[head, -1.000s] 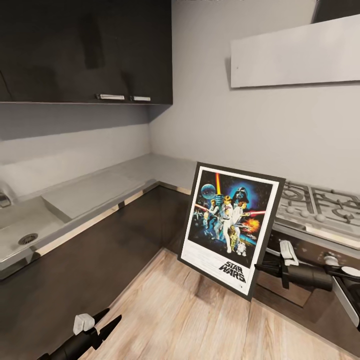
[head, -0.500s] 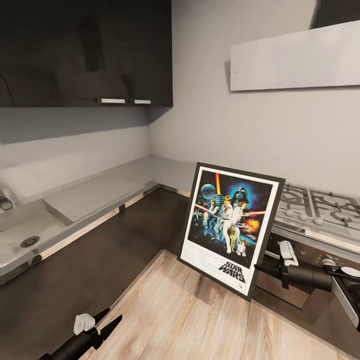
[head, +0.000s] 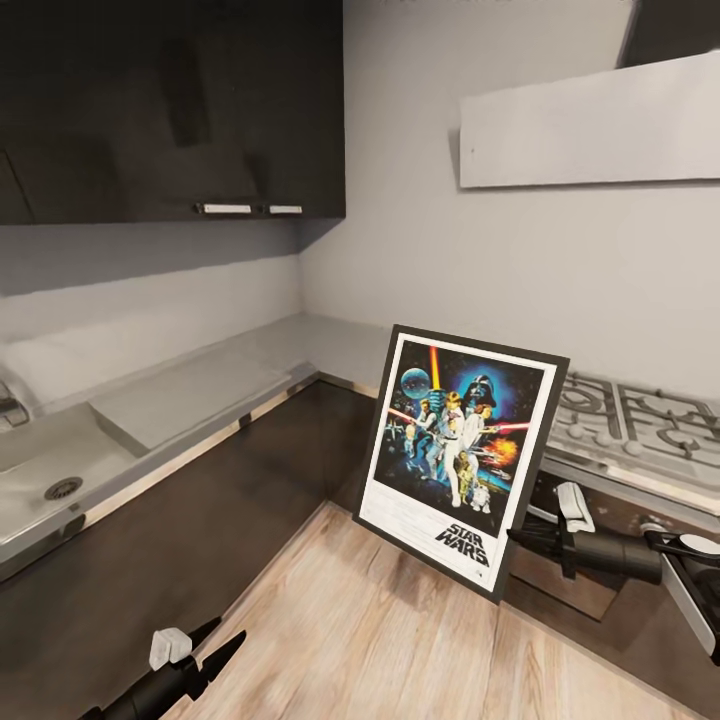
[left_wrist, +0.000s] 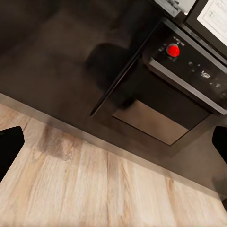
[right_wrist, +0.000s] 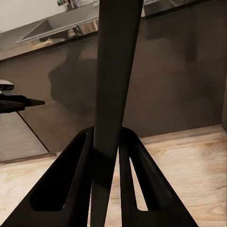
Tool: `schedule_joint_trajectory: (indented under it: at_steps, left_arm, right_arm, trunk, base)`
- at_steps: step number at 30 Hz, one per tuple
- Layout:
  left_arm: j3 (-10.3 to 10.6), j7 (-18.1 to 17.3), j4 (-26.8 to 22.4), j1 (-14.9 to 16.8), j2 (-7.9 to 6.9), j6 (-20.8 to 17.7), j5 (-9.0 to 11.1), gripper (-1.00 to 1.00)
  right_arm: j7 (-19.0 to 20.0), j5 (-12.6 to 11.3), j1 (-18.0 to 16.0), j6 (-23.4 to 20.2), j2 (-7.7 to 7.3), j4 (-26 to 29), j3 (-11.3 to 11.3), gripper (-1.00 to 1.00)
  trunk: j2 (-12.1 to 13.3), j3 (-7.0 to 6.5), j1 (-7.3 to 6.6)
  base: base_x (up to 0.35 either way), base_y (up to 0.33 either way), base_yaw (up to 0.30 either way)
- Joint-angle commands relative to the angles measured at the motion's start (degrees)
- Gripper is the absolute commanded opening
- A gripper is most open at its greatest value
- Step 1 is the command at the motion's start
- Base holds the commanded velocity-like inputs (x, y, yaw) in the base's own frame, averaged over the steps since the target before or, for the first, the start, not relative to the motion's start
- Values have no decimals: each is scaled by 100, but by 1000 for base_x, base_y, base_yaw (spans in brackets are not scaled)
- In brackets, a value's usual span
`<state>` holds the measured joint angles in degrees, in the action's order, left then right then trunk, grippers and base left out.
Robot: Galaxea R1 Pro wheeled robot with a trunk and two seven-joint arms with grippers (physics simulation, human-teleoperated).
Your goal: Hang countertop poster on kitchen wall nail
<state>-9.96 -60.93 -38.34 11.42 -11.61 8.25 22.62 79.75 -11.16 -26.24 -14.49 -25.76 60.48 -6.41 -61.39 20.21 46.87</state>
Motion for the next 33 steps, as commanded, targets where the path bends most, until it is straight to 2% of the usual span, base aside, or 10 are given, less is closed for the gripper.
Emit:
schedule_joint_trajectory:
  at_steps: [1,26,33]
  left_arm:
    - [0,-15,8,5,-2,37,6,100]
    - [11,-15,5,9,-2,31,6,100]
    - [11,-15,2,10,-4,-186,6,100]
  right_arm:
    - [41,-26,-2,-87,0,-1,-1,-100]
    - [41,-22,5,-80,1,-1,-1,-100]
    - [41,-19,5,-80,1,-1,-4,-100]
  trunk:
    - [37,-12,-22]
    - [1040,-461,-571]
    - [1321,-586,-725]
  base:
    - [0,0,0]
    - [0,0,0]
    - [0,0,0]
